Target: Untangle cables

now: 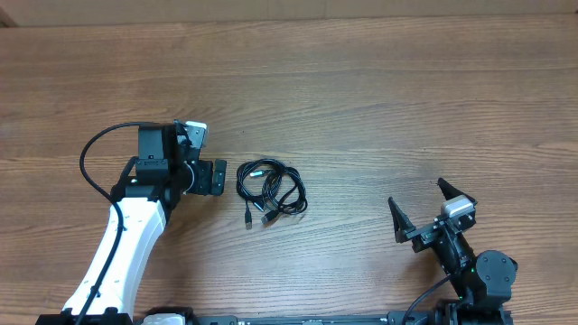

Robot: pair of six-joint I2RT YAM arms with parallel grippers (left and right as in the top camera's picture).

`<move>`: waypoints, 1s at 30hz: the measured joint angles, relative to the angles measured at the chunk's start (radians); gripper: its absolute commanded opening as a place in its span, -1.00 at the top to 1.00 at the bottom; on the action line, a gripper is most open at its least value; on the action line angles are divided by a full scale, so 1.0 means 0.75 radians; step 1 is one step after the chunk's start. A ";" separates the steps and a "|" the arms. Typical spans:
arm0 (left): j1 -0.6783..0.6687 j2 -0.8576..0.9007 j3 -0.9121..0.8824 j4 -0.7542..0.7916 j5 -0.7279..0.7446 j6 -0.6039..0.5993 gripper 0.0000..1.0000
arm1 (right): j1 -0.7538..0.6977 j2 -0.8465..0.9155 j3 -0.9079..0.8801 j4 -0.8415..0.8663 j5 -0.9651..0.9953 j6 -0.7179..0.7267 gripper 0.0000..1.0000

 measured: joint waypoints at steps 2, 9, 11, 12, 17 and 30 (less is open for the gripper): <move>-0.001 0.000 0.000 0.000 0.026 -0.001 -0.99 | 0.001 0.000 0.000 -0.001 0.001 0.000 -1.00; -0.001 0.000 0.000 0.001 0.204 -0.001 -0.99 | 0.000 0.000 0.000 -0.001 0.001 0.001 -1.00; -0.001 0.000 0.000 0.000 0.260 -0.001 -0.99 | 0.001 0.000 0.000 -0.001 0.001 0.001 -1.00; -0.001 0.000 0.000 0.000 0.284 -0.001 -0.99 | 0.000 0.000 0.000 -0.001 0.001 0.000 -1.00; -0.001 0.000 0.000 0.000 0.389 -0.001 -0.98 | 0.001 0.000 0.000 0.000 0.000 0.000 -1.00; -0.001 0.000 0.000 -0.021 0.486 0.000 -0.99 | 0.001 0.000 0.000 -0.001 0.000 0.000 -1.00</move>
